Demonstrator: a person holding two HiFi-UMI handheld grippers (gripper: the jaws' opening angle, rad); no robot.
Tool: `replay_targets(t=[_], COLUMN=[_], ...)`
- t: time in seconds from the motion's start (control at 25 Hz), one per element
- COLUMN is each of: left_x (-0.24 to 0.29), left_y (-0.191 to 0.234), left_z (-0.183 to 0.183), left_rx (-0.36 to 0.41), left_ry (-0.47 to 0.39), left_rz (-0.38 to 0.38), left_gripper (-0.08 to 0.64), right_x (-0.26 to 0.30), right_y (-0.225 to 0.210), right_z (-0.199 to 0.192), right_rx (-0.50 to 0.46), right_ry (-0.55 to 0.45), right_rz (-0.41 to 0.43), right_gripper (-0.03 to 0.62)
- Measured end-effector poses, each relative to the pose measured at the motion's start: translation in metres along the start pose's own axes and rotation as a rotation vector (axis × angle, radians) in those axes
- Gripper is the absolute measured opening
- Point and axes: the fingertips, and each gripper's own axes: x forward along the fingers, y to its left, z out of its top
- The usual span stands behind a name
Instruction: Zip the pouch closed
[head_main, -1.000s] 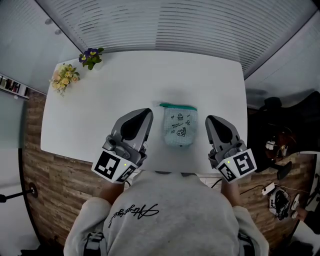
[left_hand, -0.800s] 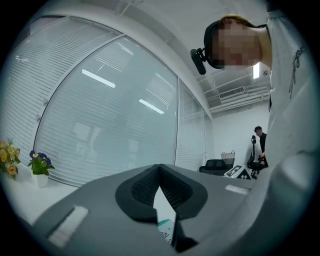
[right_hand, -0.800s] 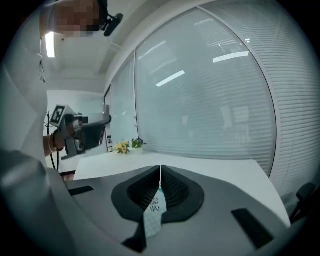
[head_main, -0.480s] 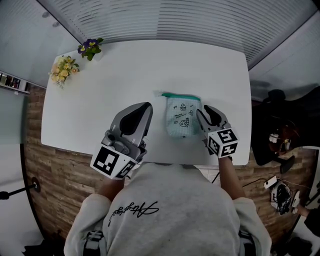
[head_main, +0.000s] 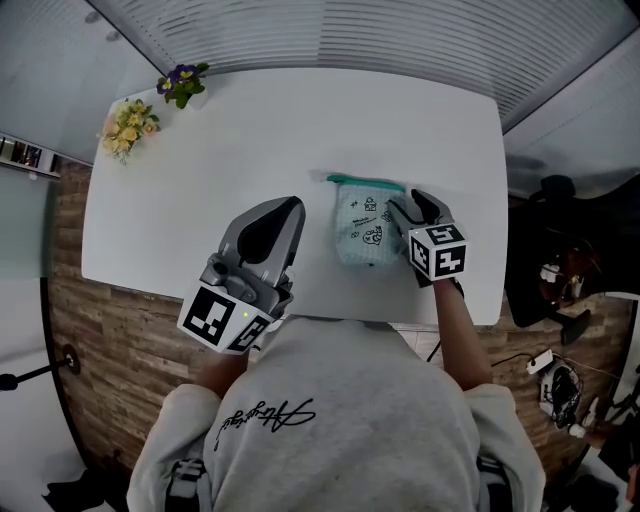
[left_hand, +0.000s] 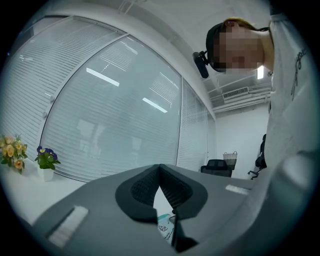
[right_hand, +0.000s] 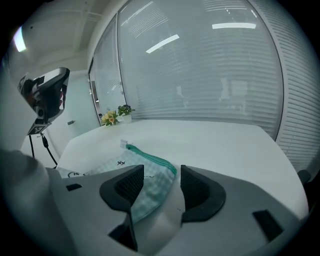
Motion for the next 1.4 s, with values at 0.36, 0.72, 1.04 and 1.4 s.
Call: replay_targets(t=[0.36, 0.72, 1.04, 1.4], left_x=[-0.004, -0.004, -0.001, 0.001], left_y=[0.000, -0.002, 0.000, 0.002], left_z=[-0.004, 0.003, 0.002, -0.004], left_rx=[-0.003, 0.010, 0.009, 0.006], left_ry=[0.011, -0.001, 0.007, 0.022], left_rz=[0.009, 0.004, 0.009, 0.008], left_gripper=[0.002, 0.002, 0.002, 0.001], right_x=[0.013, 0.017, 0.014, 0.009], right_y=[0.000, -0.001, -0.003, 0.002], right_z=[-0.010, -0.015, -0.014, -0.006], right_rx=[-0.059, -0.100, -0.187, -0.163], right_ry=[0.125, 0.183, 0.156, 0.088], right_rz=[0.016, -0.004, -0.052, -0.032], right_gripper=[0.184, 0.163, 0.063, 0.038])
